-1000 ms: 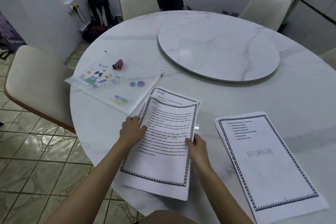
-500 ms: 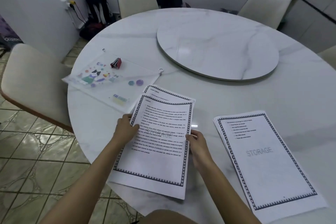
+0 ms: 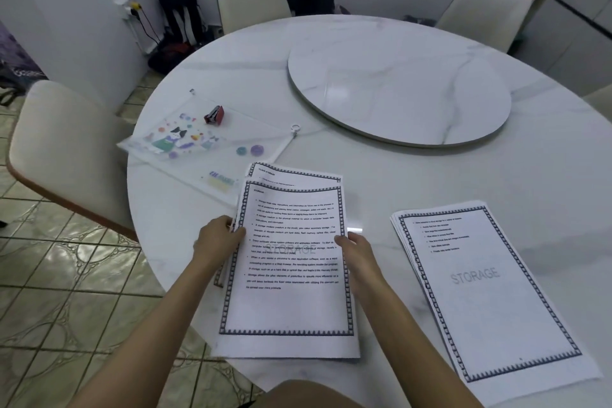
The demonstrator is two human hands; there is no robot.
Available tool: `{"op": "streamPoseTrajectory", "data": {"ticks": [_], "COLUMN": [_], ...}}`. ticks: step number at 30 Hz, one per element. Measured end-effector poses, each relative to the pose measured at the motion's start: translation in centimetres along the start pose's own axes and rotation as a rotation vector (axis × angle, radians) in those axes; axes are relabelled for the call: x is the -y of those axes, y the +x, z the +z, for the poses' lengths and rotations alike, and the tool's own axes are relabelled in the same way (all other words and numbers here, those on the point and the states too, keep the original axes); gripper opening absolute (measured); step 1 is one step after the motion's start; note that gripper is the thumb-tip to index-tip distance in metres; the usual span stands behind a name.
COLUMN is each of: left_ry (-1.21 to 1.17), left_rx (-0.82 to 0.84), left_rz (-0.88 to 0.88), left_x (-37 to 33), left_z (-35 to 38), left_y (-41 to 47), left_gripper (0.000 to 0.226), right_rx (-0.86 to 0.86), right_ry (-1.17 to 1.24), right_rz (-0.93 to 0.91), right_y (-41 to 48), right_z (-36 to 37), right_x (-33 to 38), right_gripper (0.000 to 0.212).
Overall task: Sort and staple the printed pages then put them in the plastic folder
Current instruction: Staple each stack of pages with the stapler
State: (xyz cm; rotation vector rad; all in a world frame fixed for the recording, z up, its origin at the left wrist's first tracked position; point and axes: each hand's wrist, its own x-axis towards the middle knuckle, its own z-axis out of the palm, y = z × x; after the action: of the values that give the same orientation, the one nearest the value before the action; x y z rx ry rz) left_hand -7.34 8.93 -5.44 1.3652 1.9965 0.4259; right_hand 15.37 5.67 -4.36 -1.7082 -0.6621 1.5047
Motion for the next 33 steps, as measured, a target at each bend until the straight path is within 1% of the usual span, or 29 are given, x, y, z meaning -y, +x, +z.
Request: {"op": "streamPoseTrajectory", "data": {"ticks": [2,7,9,10,13,14,16,18,21,24,26,29,33], "left_ry": [-0.048,-0.174,-0.232,-0.284,-0.422,-0.450,-0.490,-0.522,-0.563,-0.661,-0.709,-0.703,-0.662], "left_rx": [0.025,0.101,0.126,0.123,0.044,0.005,-0.071,-0.147,-0.247,-0.279,-0.251,-0.220,-0.183], "left_rz": [0.053,0.146,0.178,0.198,0.293,0.332,0.396,0.463,0.567,0.621,0.627,0.607,0.566], "left_x": [0.1,0.7,1.0,1.1,-0.2,-0.8,-2.3,-3.9,-6.9,-8.9,-9.1,-8.4,-7.5], "left_z": [0.2,0.3,0.3,0.3,0.0,-0.2,-0.8,-1.5,-2.9,-3.7,-3.4,-2.4,-1.5], "left_y": [-0.5,-1.2,-1.4,-1.5,-2.4,-2.8,-3.3,-3.7,-4.5,-5.7,-6.0,-5.9,-5.4], "left_gripper": [0.021,0.034,0.040,0.039,0.021,0.022,0.024,0.019,0.013,0.013,0.008,0.007,0.031], "right_rx": [0.039,0.072,0.064,0.049,-0.034,-0.070,-0.141,-0.201,-0.227,-0.217,-0.218,-0.161,-0.168], "right_ry": [0.001,0.044,0.046,0.047,0.043,0.013,-0.066,-0.078,-0.025,0.051,0.069,0.125,0.145], "right_rz": [0.020,0.069,0.043,0.010,-0.104,-0.165,-0.331,-0.525,-0.757,-0.861,-0.890,-0.852,-0.817], "right_y": [0.1,0.3,0.1,0.0,-0.2,-0.3,-0.8,-1.7,-3.4,-4.3,-4.5,-4.4,-4.0], "right_z": [-0.3,-0.9,-1.1,-1.2,-1.7,-1.8,-1.9,-1.9,-2.1,-2.6,-2.7,-2.8,-3.2], "right_x": [0.1,-0.4,-0.7,-0.8,-0.2,0.3,1.6,3.5,6.3,7.7,7.7,6.9,6.1], "right_gripper": [0.029,0.029,0.027,0.026,0.021,0.020,0.015,0.012,0.014,0.011,0.011,0.005,0.014]}}
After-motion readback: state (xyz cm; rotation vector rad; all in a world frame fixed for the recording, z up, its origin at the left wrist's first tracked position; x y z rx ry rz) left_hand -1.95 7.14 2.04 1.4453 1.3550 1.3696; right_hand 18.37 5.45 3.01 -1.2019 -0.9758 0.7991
